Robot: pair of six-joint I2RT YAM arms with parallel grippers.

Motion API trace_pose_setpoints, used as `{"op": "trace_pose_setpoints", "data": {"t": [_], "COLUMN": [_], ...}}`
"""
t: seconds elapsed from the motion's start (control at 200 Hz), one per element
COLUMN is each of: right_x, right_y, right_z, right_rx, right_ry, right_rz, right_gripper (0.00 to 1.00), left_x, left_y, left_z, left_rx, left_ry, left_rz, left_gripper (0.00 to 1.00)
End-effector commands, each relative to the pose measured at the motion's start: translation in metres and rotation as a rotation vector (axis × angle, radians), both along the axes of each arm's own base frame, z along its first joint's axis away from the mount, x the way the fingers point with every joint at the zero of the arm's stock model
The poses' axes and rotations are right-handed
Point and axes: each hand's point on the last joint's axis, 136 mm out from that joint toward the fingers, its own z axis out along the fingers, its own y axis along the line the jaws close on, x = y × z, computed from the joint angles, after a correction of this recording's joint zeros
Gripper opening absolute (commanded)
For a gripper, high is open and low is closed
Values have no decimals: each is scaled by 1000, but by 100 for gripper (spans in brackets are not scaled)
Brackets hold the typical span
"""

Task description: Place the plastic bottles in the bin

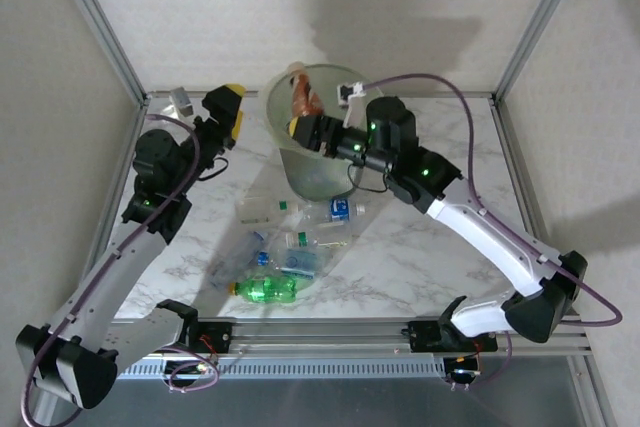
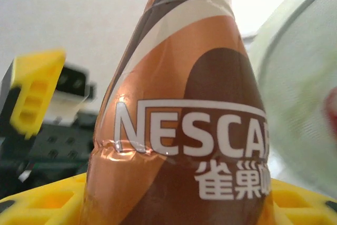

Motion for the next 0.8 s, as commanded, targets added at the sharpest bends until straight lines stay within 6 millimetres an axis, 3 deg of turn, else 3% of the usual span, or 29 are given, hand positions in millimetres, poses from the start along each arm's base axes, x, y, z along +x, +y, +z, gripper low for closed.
{"op": "trace_pose_setpoints", "data": {"t": [0.0,0.16,0.37,0.576,0.791], "right_x": [44,90,124,136,129], "right_y": [-37,-57,-55,-42,-42], "right_z": [-20,-46,-67,-67,-41], "right_rx": [-193,-353,-486,-497,-469], "right_ry": [-5,14,5,-3,-42], "right_rz": [-200,-308,-348,-327,-336], "right_gripper": [58,58,65,82,87], "left_x": [2,-8,-24,-33,-44], "left_y": [34,48,60,71,80], "left_z": [-32,-71,-128,-144,-150], "left_rx": [216,348,473,524,560], "left_ry": [114,200,313,346,371], "left_rz": [183,236,248,278,306], "left_gripper": [99,99,92,91,94]}}
